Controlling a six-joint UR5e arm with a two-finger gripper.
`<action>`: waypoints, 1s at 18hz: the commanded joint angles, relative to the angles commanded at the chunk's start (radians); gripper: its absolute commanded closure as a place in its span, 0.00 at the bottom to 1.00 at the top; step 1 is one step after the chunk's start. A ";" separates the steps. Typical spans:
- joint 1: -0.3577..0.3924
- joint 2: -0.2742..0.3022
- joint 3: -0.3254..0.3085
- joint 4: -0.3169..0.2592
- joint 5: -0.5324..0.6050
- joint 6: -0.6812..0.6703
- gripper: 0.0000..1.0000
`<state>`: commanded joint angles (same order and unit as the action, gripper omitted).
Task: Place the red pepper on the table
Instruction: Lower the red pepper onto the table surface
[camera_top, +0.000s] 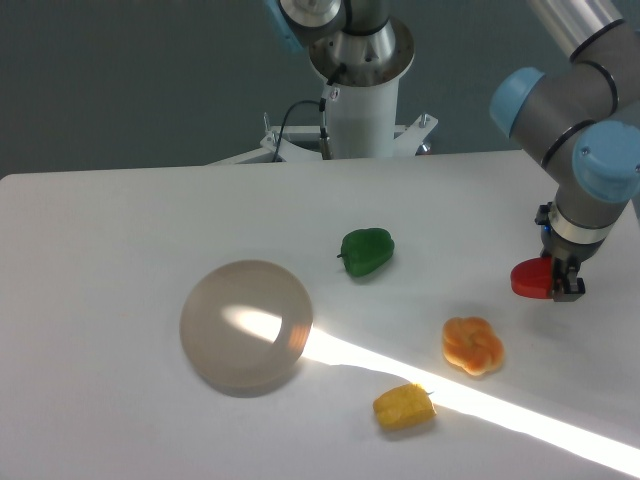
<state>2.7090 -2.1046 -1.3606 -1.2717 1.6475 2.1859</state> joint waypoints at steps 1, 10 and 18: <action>0.003 0.000 -0.008 0.002 0.000 0.003 0.50; 0.006 -0.021 -0.026 0.008 0.000 0.000 0.49; -0.002 -0.043 -0.012 -0.020 0.000 -0.015 0.50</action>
<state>2.7075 -2.1476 -1.3729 -1.2915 1.6475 2.1706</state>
